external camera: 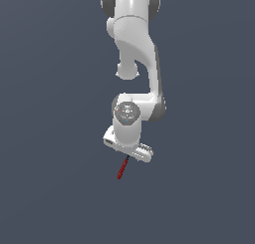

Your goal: Pick up the object and move it to a goal position.

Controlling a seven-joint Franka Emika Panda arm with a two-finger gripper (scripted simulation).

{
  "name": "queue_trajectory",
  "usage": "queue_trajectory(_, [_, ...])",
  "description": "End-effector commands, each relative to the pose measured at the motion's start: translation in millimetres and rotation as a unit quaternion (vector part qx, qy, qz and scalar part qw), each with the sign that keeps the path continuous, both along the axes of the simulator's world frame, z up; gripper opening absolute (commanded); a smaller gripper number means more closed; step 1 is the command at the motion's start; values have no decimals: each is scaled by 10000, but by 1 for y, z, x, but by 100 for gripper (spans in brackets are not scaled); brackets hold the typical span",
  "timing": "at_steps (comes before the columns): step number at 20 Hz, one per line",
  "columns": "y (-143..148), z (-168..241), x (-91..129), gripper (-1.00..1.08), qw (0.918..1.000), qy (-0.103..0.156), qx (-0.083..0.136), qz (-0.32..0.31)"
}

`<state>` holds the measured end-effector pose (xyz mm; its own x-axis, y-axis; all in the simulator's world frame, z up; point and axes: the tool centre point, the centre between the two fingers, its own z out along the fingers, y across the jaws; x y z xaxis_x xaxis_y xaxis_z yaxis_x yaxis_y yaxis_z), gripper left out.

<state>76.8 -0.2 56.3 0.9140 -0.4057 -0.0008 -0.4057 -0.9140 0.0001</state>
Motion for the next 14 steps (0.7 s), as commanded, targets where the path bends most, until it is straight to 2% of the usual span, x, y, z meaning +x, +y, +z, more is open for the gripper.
queue_trajectory(1, [0,-3,0,100,10000,1,0,0])
queue_trajectory(14, [0,-50,0,100,10000,-3,-1,-22])
